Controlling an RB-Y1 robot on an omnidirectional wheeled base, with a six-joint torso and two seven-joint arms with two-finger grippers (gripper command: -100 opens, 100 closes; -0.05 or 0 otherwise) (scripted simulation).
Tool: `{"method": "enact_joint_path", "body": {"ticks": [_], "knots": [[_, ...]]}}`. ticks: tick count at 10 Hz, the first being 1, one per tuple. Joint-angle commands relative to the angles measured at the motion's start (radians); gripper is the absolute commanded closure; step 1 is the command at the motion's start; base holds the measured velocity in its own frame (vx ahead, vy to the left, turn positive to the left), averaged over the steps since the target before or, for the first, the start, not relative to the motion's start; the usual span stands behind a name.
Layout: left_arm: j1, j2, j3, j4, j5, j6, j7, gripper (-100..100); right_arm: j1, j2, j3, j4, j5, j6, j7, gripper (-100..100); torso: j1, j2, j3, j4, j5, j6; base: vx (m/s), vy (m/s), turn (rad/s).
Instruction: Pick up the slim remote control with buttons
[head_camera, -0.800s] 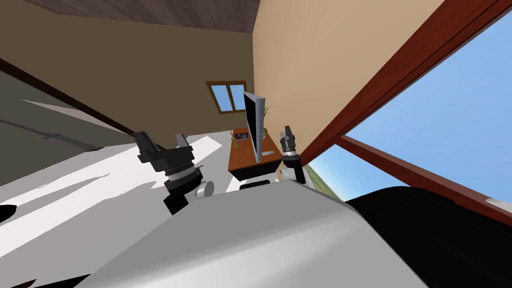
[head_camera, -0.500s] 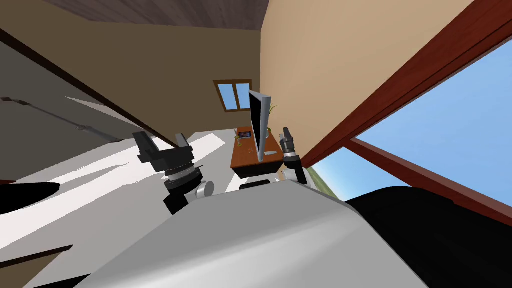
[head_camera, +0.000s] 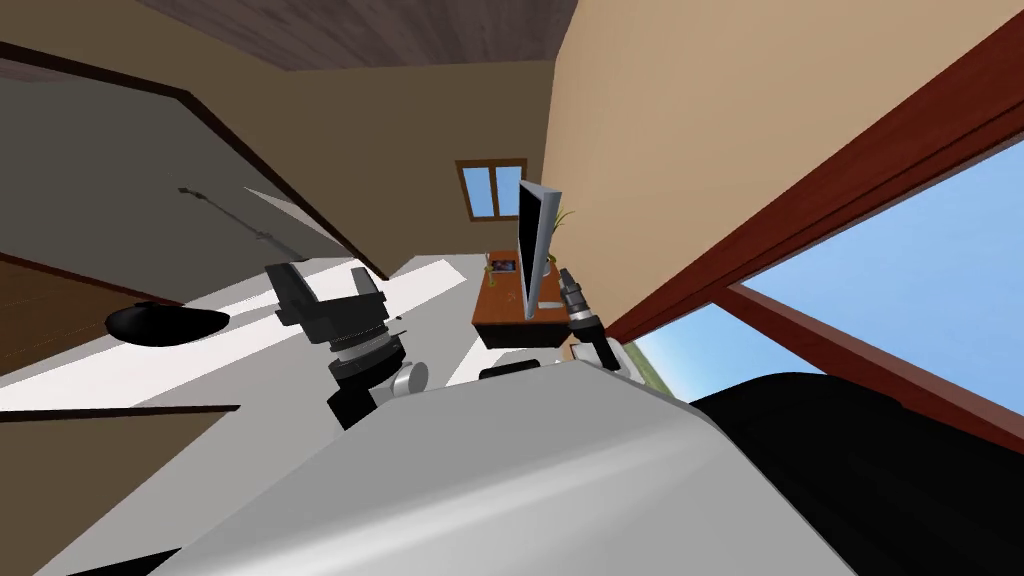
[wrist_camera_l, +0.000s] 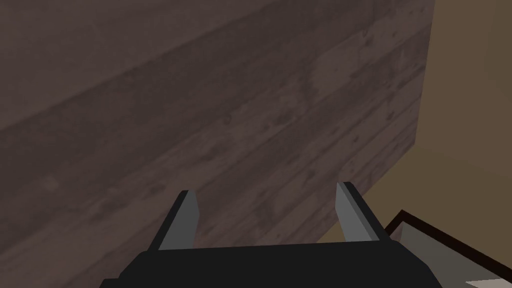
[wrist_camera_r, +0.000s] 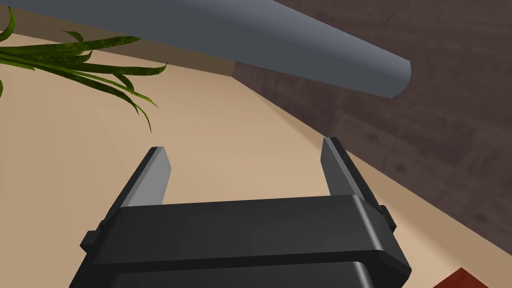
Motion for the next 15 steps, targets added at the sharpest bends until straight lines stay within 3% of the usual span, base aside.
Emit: {"method": "enact_joint_path", "body": {"ticks": [1,3,5,7,8,9,10,11,12,13,14,15], "knots": [[0.000,0.000,0.000,0.000,0.000,0.000,0.000,0,0.025,-0.050,-0.003,0.041,0.002,0.005,0.012,-100,0.000,0.000,0.000,0.000,0.000,0.000,-0.110,0.004,0.491],[0.000,0.000,0.000,0.000,0.000,0.000,0.000,0,0.040,-0.102,-0.003,0.071,0.004,0.011,0.022,-100,0.001,0.003,0.001,0.001,0.000,0.000,-0.100,0.011,0.355],[0.000,0.000,0.000,0.000,0.000,0.000,0.000,0,0.071,-0.170,0.002,0.140,0.008,0.026,0.042,-100,0.000,0.000,0.000,0.000,0.000,0.000,-0.088,0.011,0.394],[0.000,0.000,0.000,0.000,0.000,0.000,0.000,0,0.087,-0.226,0.006,0.162,0.010,0.033,0.053,-100,-0.001,0.000,0.000,0.000,0.000,0.000,-0.074,-0.004,0.390],[0.000,0.000,0.000,0.000,0.000,0.000,0.000,0,0.087,-0.233,0.006,0.177,0.010,0.033,0.053,-100,-0.002,0.000,0.000,0.000,0.000,0.000,-0.053,-0.005,0.264],[0.000,0.000,0.000,0.000,0.000,0.000,0.000,0,0.102,-0.271,0.013,0.217,0.013,0.041,0.065,-100,-0.002,-0.001,-0.001,0.000,0.000,0.001,-0.053,0.007,0.321],[0.000,0.000,0.000,0.000,0.000,0.000,0.000,0,0.102,-0.278,0.013,0.217,0.013,0.041,0.065,-100,-0.001,-0.001,-0.001,0.000,0.000,0.001,-0.049,0.004,0.296],[0.000,0.000,0.000,0.000,0.000,0.000,0.000,0,0.118,-0.322,0.022,0.257,0.016,0.048,0.076,-100,-0.001,-0.002,-0.001,0.000,0.000,0.001,-0.060,0.010,0.394],[0.000,0.000,0.000,0.000,0.000,0.000,0.000,0,0.118,-0.322,0.022,0.259,0.016,0.048,0.076,-100,-0.001,-0.002,-0.001,0.000,0.000,0.000,-0.047,0.005,0.305],[0.000,0.000,0.000,0.000,0.000,0.000,0.000,0,0.132,-0.365,0.033,0.302,0.019,0.056,0.088,-100,-0.001,-0.002,-0.001,0.000,0.000,0.001,-0.044,0.003,0.388],[0.000,0.000,0.000,0.000,0.000,0.000,0.000,0,0.132,-0.365,0.033,0.302,0.019,0.056,0.088,-100,-0.002,-0.002,-0.001,0.000,0.000,0.001,-0.041,-0.002,0.327],[0.000,0.000,0.000,0.000,0.000,0.000,0.000,0,0.147,-0.407,0.047,0.347,0.023,0.064,0.100,-100,-0.002,-0.002,-0.001,0.000,0.000,0.001,-0.046,0.001,0.421]]}}
